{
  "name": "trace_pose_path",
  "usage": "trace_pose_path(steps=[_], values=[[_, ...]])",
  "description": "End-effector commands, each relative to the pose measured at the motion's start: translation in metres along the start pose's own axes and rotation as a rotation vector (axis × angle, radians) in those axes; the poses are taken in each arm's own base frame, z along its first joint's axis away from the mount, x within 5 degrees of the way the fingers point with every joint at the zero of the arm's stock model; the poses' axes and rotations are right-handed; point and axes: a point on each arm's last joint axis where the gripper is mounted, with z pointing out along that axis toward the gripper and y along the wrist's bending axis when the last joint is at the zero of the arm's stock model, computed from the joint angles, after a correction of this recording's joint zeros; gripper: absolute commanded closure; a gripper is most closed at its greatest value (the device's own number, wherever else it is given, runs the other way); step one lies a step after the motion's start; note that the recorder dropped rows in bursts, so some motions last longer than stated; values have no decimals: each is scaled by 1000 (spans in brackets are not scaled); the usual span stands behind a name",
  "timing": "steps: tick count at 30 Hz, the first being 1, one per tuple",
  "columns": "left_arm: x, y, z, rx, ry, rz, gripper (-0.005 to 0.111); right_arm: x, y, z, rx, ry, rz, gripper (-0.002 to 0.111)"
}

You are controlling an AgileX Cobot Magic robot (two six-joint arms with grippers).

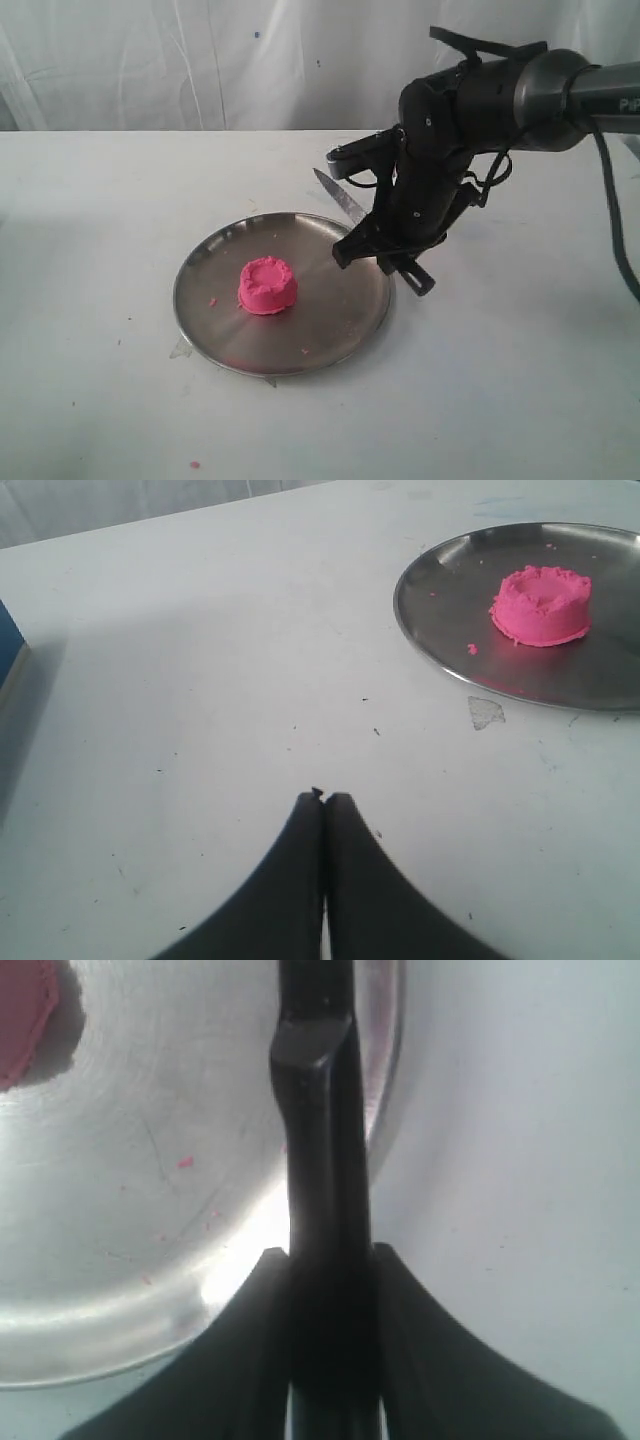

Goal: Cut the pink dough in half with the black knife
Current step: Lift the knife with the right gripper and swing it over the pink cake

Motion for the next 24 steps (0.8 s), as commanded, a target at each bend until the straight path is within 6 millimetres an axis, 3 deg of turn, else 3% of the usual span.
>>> trace_pose_path(steps=[1,6,13,19,24], values=[[1,-1,0,8,1,-2,107,4,3,-21,104,15,-123,99],[1,-1,0,8,1,-2,107,7,20,-40,274,53,-336,99],[1,-1,0,8,1,-2,107,8,69,-55,421,5,-559,99],[1,-1,0,8,1,-2,107,24,103,-50,554,-30,-714,99],[1,-1,0,8,1,-2,107,41,110,-37,652,-29,-781,99]])
